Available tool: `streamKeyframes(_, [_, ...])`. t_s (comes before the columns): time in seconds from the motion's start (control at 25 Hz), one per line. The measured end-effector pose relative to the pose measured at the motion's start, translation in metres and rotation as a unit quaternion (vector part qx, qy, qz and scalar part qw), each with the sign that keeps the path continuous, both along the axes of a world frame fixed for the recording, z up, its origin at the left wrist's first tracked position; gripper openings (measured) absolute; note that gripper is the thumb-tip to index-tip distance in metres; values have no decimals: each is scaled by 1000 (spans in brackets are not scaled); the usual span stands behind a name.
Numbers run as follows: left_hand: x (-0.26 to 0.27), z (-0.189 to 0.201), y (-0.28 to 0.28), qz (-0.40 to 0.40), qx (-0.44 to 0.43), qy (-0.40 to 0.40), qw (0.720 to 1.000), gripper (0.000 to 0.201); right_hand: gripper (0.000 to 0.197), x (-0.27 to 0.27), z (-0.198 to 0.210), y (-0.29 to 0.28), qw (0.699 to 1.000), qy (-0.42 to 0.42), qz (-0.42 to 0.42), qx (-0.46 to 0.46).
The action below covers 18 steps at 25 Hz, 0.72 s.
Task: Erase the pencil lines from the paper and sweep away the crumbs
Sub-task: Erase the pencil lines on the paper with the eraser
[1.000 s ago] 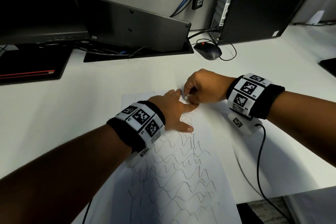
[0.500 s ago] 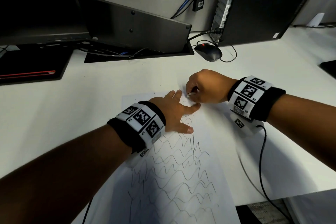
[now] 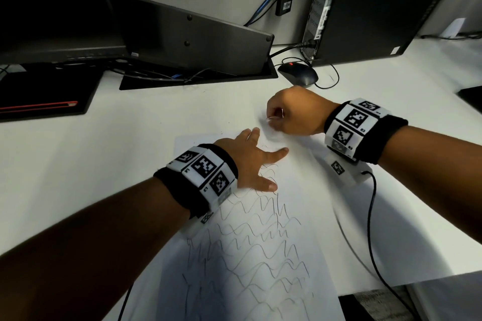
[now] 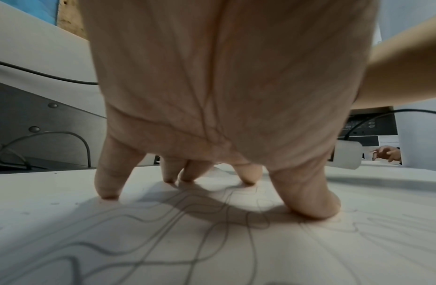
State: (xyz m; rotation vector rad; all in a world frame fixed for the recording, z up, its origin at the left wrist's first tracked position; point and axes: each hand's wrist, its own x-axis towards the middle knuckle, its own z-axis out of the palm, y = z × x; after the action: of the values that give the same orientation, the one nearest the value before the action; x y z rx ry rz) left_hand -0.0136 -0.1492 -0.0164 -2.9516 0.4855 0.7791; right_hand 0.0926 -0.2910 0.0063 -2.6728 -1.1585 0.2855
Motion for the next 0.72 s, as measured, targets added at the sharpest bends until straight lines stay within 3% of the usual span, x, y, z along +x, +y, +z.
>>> streamKeyframes(0.2, [-1, 0, 0, 7, -7, -8, 1000, 80, 7, -12, -11, -2, 997, 80, -8, -2])
streamKeyframes(0.4, [-8, 1, 3, 16, 2, -8, 1000, 80, 7, -11, -13, 0, 999, 42, -18, 8])
streamKeyframes(0.56, [-4, 7, 3, 5, 6, -3, 1000, 79, 10, -18, -8, 4, 996, 74, 40, -31])
streamKeyframes(0.72, [-4, 4, 1, 2, 20, 3, 1000, 79, 11, -14, -7, 2, 1000, 21, 7, -17])
